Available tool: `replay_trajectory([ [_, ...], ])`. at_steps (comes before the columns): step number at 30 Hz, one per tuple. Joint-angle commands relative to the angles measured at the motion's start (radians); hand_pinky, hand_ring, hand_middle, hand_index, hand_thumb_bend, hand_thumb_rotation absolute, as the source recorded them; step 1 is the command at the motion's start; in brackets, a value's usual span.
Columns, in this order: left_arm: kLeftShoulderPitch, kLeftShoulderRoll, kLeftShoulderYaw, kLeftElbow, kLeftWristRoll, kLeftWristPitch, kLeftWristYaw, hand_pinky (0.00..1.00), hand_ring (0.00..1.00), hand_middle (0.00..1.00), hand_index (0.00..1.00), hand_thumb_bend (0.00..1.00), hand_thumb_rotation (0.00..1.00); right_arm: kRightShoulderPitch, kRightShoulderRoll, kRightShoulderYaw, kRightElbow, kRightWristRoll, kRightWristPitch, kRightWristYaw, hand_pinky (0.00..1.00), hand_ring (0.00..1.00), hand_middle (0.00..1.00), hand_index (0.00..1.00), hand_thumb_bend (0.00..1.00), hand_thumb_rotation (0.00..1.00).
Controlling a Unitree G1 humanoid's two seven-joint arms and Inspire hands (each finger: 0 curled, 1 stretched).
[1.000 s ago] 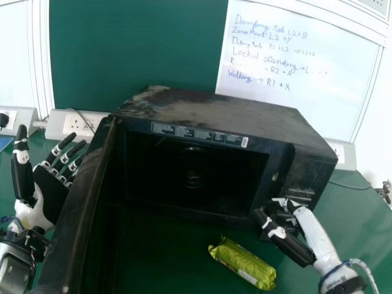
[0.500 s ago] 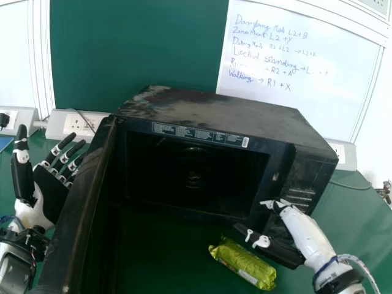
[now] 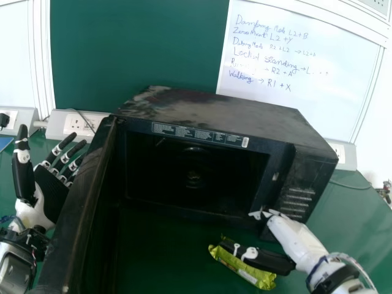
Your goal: Put biscuit inside oven
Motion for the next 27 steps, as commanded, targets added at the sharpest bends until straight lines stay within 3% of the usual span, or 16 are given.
replay_trajectory([
  [1, -0.006, 0.012, 0.002, -0.003, -0.018, 0.000, -0.002, 0.89, 0.80, 0.75, 0.77, 0.46, 0.27, -0.032, -0.030, 0.012, -0.007, -0.013, 0.014, 0.044, 0.79, 0.86, 0.87, 0.88, 1.00, 0.33],
  [13, -0.002, 0.011, 0.010, 0.011, -0.015, -0.010, -0.025, 0.88, 0.79, 0.75, 0.77, 0.43, 0.28, -0.104, -0.115, 0.060, 0.003, -0.048, 0.044, 0.207, 0.79, 0.87, 0.87, 0.88, 1.00, 0.32],
  [22, -0.003, 0.018, 0.012, -0.004, -0.008, -0.005, -0.012, 0.85, 0.77, 0.74, 0.74, 0.35, 0.30, -0.135, -0.132, 0.091, 0.022, -0.099, 0.029, 0.243, 0.81, 0.87, 0.87, 0.88, 1.00, 0.28],
  [27, -0.001, 0.023, 0.017, 0.003, -0.016, -0.005, -0.015, 0.85, 0.78, 0.74, 0.75, 0.35, 0.29, -0.135, -0.128, 0.101, 0.041, -0.128, 0.005, 0.244, 0.77, 0.87, 0.87, 0.87, 0.99, 0.25],
])
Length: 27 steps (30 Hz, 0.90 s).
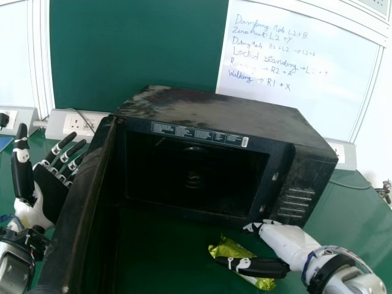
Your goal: Put biscuit inside oven
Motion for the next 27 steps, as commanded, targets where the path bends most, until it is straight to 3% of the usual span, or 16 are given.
replay_trajectory([
  [1, -0.002, 0.009, 0.011, 0.004, -0.016, -0.006, -0.007, 0.85, 0.78, 0.74, 0.74, 0.35, 0.29, -0.009, -0.010, 0.009, 0.013, -0.017, -0.019, 0.009, 0.75, 0.86, 0.86, 0.87, 0.98, 0.24],
  [16, -0.003, 0.019, 0.009, 0.003, -0.017, -0.007, -0.012, 0.86, 0.79, 0.75, 0.76, 0.35, 0.30, -0.030, 0.006, 0.079, 0.052, -0.221, -0.094, 0.104, 0.74, 0.85, 0.86, 0.85, 1.00, 0.26],
  [27, -0.004, 0.016, 0.010, 0.005, -0.025, -0.007, -0.006, 0.87, 0.79, 0.75, 0.76, 0.35, 0.28, -0.037, 0.065, 0.088, 0.070, -0.315, -0.187, 0.169, 0.73, 0.83, 0.85, 0.83, 1.00, 0.26],
])
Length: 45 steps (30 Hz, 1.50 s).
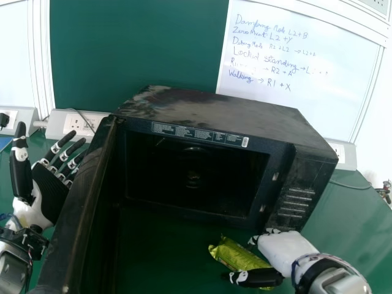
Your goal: Put biscuit inside oven
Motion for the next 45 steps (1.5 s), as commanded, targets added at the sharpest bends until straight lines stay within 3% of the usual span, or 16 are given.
replay_trajectory([
  [1, -0.005, 0.003, -0.002, 0.002, 0.001, -0.007, 0.004, 0.87, 0.79, 0.75, 0.76, 0.35, 0.28, -0.020, 0.010, -0.004, 0.020, -0.006, -0.028, 0.015, 0.74, 0.83, 0.85, 0.84, 1.00, 0.26],
  [12, -0.009, 0.008, -0.007, -0.003, 0.008, -0.003, 0.012, 0.87, 0.79, 0.74, 0.75, 0.33, 0.31, -0.047, 0.059, 0.006, 0.053, -0.063, -0.093, 0.076, 0.80, 0.85, 0.86, 0.87, 1.00, 0.27],
  [16, -0.010, 0.010, -0.007, 0.003, 0.006, -0.004, 0.005, 0.86, 0.78, 0.75, 0.75, 0.39, 0.29, -0.051, 0.072, 0.006, 0.056, -0.084, -0.133, 0.083, 0.81, 0.85, 0.85, 0.87, 1.00, 0.30],
  [20, -0.012, 0.008, -0.007, 0.000, 0.003, -0.003, 0.015, 0.86, 0.78, 0.75, 0.75, 0.36, 0.29, -0.060, 0.082, 0.015, 0.063, -0.113, -0.176, 0.101, 0.80, 0.85, 0.86, 0.88, 1.00, 0.32],
  [29, -0.009, 0.013, -0.005, 0.001, 0.004, -0.007, 0.003, 0.85, 0.78, 0.75, 0.75, 0.34, 0.30, -0.078, 0.122, 0.022, 0.096, -0.178, -0.242, 0.112, 0.67, 0.78, 0.82, 0.87, 1.00, 0.34],
  [34, -0.007, 0.012, -0.005, -0.004, 0.009, -0.004, 0.012, 0.85, 0.78, 0.75, 0.75, 0.34, 0.29, -0.091, 0.137, 0.003, 0.122, -0.166, -0.244, 0.114, 0.73, 0.81, 0.84, 0.87, 1.00, 0.31],
  [37, -0.009, 0.013, -0.002, 0.001, -0.001, -0.002, 0.012, 0.85, 0.78, 0.74, 0.74, 0.37, 0.28, -0.094, 0.130, -0.009, 0.152, -0.133, -0.260, 0.100, 0.70, 0.78, 0.81, 0.85, 1.00, 0.32],
  [39, -0.009, 0.015, 0.001, 0.008, -0.005, -0.003, 0.006, 0.85, 0.78, 0.74, 0.75, 0.38, 0.27, -0.099, 0.130, -0.022, 0.167, -0.107, -0.259, 0.103, 0.73, 0.80, 0.82, 0.86, 1.00, 0.31],
  [45, -0.004, 0.012, 0.005, 0.017, -0.005, -0.008, -0.007, 0.83, 0.76, 0.73, 0.74, 0.40, 0.27, -0.125, 0.133, -0.045, 0.223, -0.019, -0.222, 0.130, 0.77, 0.84, 0.85, 0.87, 1.00, 0.31],
])
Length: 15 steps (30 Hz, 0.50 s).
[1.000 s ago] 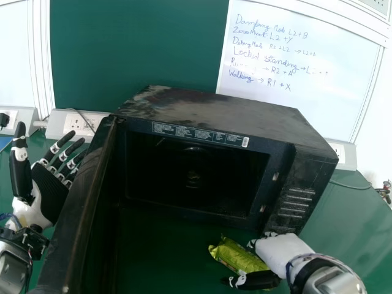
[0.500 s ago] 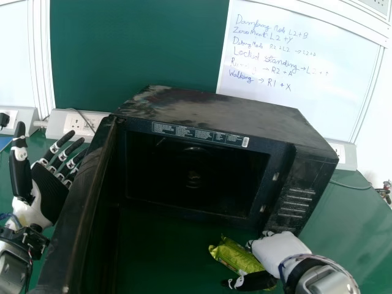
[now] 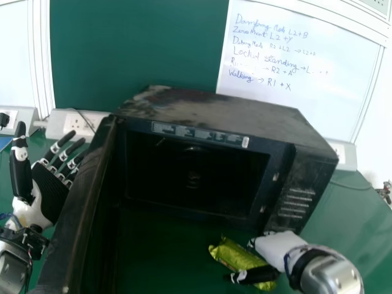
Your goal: Put biscuit inside oven
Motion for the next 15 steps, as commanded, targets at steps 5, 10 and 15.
replay_trajectory([
  [5, 0.000, 0.014, 0.005, 0.006, 0.002, -0.003, -0.013, 0.86, 0.79, 0.75, 0.75, 0.41, 0.29, -0.043, 0.000, 0.024, 0.072, 0.033, 0.034, 0.020, 0.75, 0.83, 0.86, 0.89, 1.00, 0.35],
  [10, -0.002, 0.017, 0.004, 0.004, 0.006, -0.002, -0.004, 0.82, 0.76, 0.73, 0.75, 0.36, 0.29, -0.070, 0.012, 0.060, 0.121, 0.016, 0.068, 0.023, 0.65, 0.78, 0.84, 0.89, 0.99, 0.37],
  [15, -0.002, 0.016, 0.002, -0.001, 0.007, -0.001, 0.005, 0.82, 0.77, 0.74, 0.75, 0.39, 0.28, -0.085, 0.014, 0.092, 0.135, -0.020, 0.093, 0.024, 0.61, 0.76, 0.81, 0.86, 1.00, 0.41],
])
